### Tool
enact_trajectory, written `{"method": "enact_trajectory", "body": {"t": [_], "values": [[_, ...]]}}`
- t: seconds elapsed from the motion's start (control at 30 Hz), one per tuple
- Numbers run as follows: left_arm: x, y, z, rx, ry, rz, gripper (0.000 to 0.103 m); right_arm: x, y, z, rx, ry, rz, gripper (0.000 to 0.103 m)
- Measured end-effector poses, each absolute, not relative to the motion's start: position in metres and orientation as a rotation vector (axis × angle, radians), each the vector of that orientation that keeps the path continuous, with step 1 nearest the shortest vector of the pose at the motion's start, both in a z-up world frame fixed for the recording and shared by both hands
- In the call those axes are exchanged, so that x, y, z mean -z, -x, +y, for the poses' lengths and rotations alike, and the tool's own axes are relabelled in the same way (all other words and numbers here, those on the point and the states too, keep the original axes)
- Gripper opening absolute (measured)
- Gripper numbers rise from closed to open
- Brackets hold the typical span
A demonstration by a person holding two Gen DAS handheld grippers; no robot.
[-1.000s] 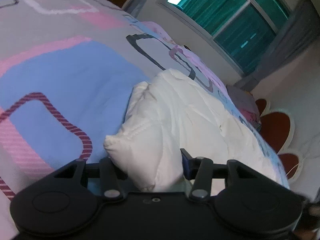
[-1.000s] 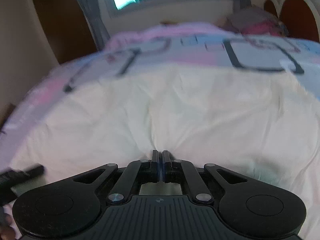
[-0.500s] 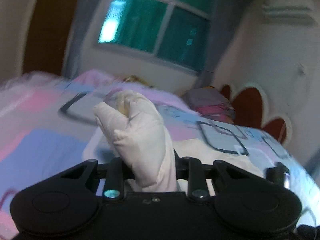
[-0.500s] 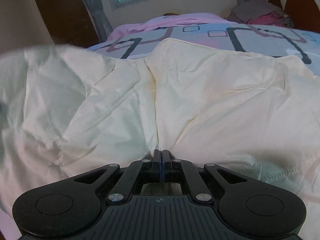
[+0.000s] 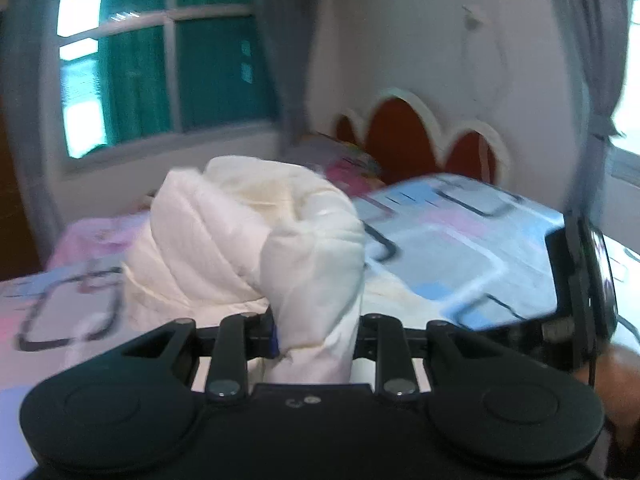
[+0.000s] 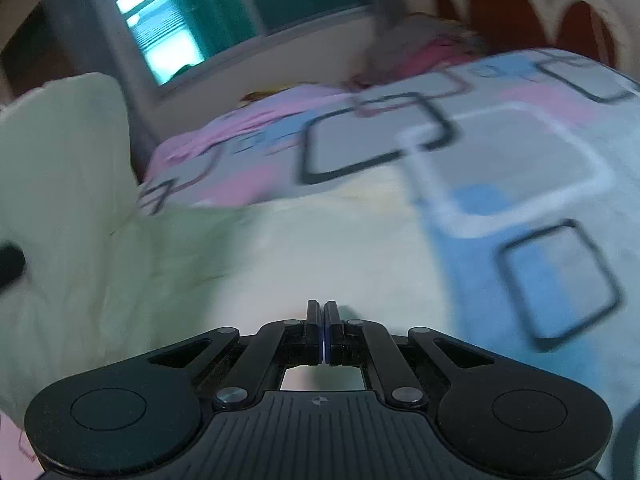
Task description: Fold large clothes
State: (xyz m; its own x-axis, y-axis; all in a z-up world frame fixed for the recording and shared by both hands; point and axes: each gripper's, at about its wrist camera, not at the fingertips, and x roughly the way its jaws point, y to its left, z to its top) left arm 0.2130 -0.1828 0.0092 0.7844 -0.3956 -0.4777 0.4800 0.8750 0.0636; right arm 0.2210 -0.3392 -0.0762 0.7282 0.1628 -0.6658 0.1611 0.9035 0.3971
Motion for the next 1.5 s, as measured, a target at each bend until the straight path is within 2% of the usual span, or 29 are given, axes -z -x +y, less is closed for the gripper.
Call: {"method": "enact_trajectory", "body": {"t": [0.27, 0.37, 0.4, 0.43, 0.47, 0.5, 0.53, 0.7, 0.83, 0.87, 0.9, 0.93, 0.97, 1.03, 1.1, 1.13, 1.3, 1.5], "values": [[0.064, -0.245, -0.267, 0.622, -0.196, 0.697, 0.026, 0.083, -0.196, -0.419, 0.108, -0.498, 0.771, 0.002], [0.082, -0.259, -0.272, 0.643, -0.174, 0.75, 0.034, 0.084, -0.187, -0.434, 0.127, -0.503, 0.78, 0.002], [0.084, -0.257, -0.274, 0.646, -0.183, 0.755, 0.041, 0.084, -0.183, -0.438, 0.133, -0.508, 0.783, 0.002], [0.084, -0.256, -0.274, 0.659, -0.184, 0.763, 0.057, 0.084, -0.182, -0.441, 0.141, -0.519, 0.78, 0.002], [0.084, -0.255, -0.273, 0.687, -0.159, 0.777, 0.066, 0.084, -0.181, -0.443, 0.147, -0.528, 0.777, 0.002], [0.079, -0.254, -0.276, 0.712, -0.126, 0.791, 0.082, 0.083, -0.179, -0.445, 0.152, -0.534, 0.776, 0.002], [0.077, -0.254, -0.274, 0.731, -0.095, 0.8, 0.087, 0.082, -0.181, -0.447, 0.155, -0.54, 0.777, 0.002], [0.053, -0.239, -0.246, 0.768, -0.014, 0.783, 0.078, 0.064, -0.186, -0.444, 0.14, -0.54, 0.727, 0.003], [0.021, -0.235, -0.201, 0.767, 0.101, 0.71, 0.078, 0.045, -0.196, -0.431, 0.098, -0.521, 0.674, 0.003], [0.015, -0.237, -0.184, 0.734, 0.12, 0.689, 0.077, 0.04, -0.198, -0.427, 0.089, -0.516, 0.663, 0.015], [0.012, -0.243, -0.165, 0.681, 0.136, 0.666, 0.073, 0.037, -0.202, -0.423, 0.081, -0.511, 0.648, 0.055], [0.012, -0.249, -0.153, 0.636, 0.144, 0.654, 0.068, 0.033, -0.203, -0.418, 0.077, -0.5, 0.617, 0.071], [0.014, -0.257, -0.136, 0.566, 0.155, 0.652, 0.065, 0.027, -0.205, -0.411, 0.051, -0.478, 0.587, 0.075], [0.023, -0.279, -0.105, 0.457, 0.207, 0.658, 0.059, 0.02, -0.217, -0.401, -0.014, -0.465, 0.589, 0.075], [0.033, -0.297, -0.085, 0.397, 0.256, 0.669, 0.059, 0.013, -0.229, -0.389, -0.073, -0.44, 0.578, 0.068], [0.039, -0.307, -0.078, 0.386, 0.277, 0.682, 0.053, 0.01, -0.239, -0.382, -0.102, -0.417, 0.582, 0.068], [0.059, -0.345, -0.073, 0.384, 0.337, 0.727, 0.049, 0.011, -0.296, -0.362, -0.246, -0.379, 0.664, 0.068], [0.062, -0.359, -0.093, 0.442, 0.263, 0.735, 0.044, 0.035, -0.329, -0.346, -0.355, -0.367, 0.79, 0.067]]}}
